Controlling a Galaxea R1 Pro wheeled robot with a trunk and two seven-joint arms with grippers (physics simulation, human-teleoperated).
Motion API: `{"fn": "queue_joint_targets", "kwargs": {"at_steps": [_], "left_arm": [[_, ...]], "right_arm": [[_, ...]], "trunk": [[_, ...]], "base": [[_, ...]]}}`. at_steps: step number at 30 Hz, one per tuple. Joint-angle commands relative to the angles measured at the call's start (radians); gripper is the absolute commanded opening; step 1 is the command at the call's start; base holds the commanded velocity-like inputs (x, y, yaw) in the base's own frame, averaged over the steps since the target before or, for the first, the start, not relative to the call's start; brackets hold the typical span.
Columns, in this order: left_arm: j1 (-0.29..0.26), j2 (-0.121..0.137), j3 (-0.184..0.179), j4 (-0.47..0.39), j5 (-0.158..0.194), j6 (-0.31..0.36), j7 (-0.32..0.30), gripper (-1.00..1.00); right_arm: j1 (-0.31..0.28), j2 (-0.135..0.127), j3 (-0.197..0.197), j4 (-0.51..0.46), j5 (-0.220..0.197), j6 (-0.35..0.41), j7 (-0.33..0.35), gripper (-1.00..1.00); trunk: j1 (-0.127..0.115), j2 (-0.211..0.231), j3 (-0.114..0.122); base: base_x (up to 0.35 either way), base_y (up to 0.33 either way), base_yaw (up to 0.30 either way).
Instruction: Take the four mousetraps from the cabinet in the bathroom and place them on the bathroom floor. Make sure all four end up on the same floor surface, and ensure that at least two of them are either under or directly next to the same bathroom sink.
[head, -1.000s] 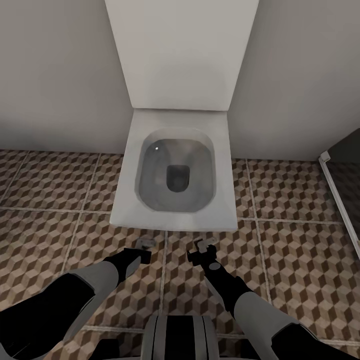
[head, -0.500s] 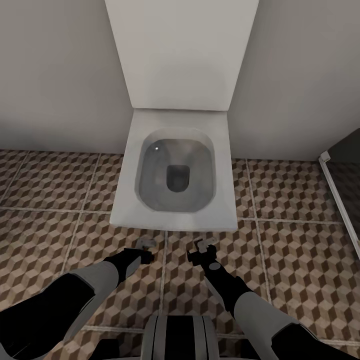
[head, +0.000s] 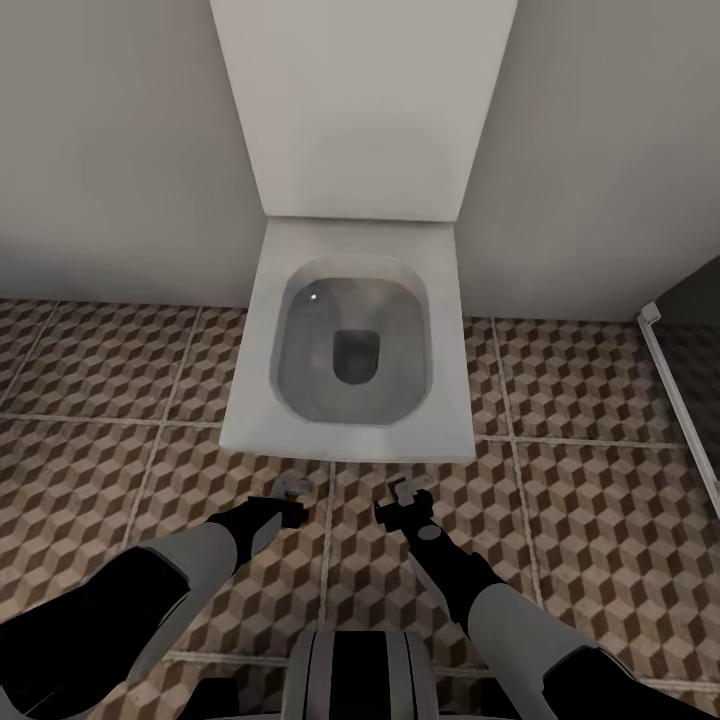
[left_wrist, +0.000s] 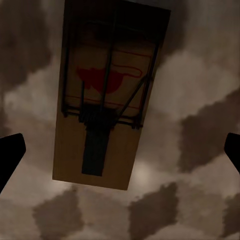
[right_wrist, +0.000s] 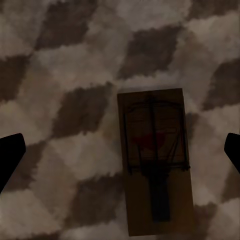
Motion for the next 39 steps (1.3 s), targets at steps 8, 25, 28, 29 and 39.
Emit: {"fn": "queue_joint_targets", "kwargs": {"at_steps": [8, 25, 28, 29, 39], "left_arm": [[-0.001, -0.001, -0.008, 0.001, 0.010, 0.002, 0.002, 1.00], [-0.001, -0.001, -0.008, 0.001, 0.010, 0.002, 0.002, 1.00], [-0.001, -0.001, -0.008, 0.001, 0.010, 0.002, 0.002, 1.00], [-0.002, -0.001, -0.008, 0.001, 0.010, 0.002, 0.002, 1.00], [-0.001, -0.001, -0.008, 0.001, 0.010, 0.002, 0.002, 1.00]], "right_arm": [[-0.001, 0.000, 0.007, 0.001, -0.002, -0.001, -0.007, 1.00], [-0.001, 0.000, 0.007, 0.001, -0.002, -0.001, -0.007, 1.00], [-0.001, 0.000, 0.007, 0.001, -0.002, -0.001, -0.007, 1.00], [-0.001, 0.000, 0.007, 0.001, -0.002, -0.001, -0.007, 1.00], [-0.001, 0.000, 0.007, 0.001, -0.002, -0.001, -0.007, 1.00]], "trunk": [[0.000, 0.000, 0.000], [0.000, 0.000, 0.000], [0.000, 0.000, 0.000], [0.000, 0.000, 0.000], [0.000, 0.000, 0.000]], "base": [[-0.198, 0.000, 0.000], [-0.331, 0.000, 0.000], [-0.341, 0.000, 0.000], [-0.341, 0.000, 0.000], [-0.341, 0.000, 0.000]]}}
